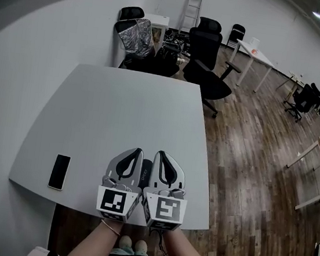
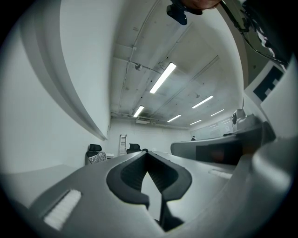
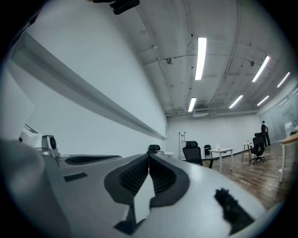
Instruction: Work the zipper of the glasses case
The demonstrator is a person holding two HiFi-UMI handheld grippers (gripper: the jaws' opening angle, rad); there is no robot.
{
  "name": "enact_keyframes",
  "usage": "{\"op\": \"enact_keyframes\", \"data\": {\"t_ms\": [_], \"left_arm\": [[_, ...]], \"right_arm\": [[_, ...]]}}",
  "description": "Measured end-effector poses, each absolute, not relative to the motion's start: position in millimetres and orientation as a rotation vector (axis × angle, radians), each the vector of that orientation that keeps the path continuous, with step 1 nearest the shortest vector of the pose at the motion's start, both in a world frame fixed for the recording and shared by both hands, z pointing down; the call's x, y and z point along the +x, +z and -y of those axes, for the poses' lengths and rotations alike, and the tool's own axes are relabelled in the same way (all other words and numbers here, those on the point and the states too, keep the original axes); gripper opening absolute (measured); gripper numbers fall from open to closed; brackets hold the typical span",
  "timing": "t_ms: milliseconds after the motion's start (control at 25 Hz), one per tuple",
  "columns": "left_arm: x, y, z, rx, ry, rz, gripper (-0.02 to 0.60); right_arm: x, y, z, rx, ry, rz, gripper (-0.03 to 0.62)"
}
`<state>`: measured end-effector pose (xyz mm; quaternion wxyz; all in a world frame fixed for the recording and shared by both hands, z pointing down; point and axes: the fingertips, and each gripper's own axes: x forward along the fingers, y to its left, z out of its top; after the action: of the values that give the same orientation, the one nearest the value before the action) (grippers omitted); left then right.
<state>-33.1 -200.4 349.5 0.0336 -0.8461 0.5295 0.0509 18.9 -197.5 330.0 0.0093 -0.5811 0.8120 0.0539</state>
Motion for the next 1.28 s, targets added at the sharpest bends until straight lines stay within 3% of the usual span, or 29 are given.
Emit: {"op": "enact_keyframes", "data": {"t_ms": [520, 600, 680, 760, 1000, 1280], "left_arm": [[-33, 365, 215, -2.750, 0.116, -1.445, 0.007], [-30, 388, 219, -2.902, 0.032, -1.365, 0.156], [-27, 416, 222, -3.069, -0.096, -1.290, 0.266], [-21, 453, 221, -3.288, -0.306, -1.159, 0.318], [-6, 562, 210, -3.671, -1.129, -0.790, 0.354], [-3, 602, 212, -3.792, -1.330, -0.794, 0.407]], "right_arm": [[24, 323, 197, -1.798, 0.201, -2.520, 0.005], [30, 325, 198, -1.811, 0.192, -2.513, 0.005], [35, 327, 198, -1.821, 0.191, -2.509, 0.005], [39, 328, 197, -1.825, 0.194, -2.507, 0.005], [44, 337, 194, -1.830, 0.171, -2.526, 0.005], [48, 340, 194, -1.817, 0.193, -2.545, 0.005]]}}
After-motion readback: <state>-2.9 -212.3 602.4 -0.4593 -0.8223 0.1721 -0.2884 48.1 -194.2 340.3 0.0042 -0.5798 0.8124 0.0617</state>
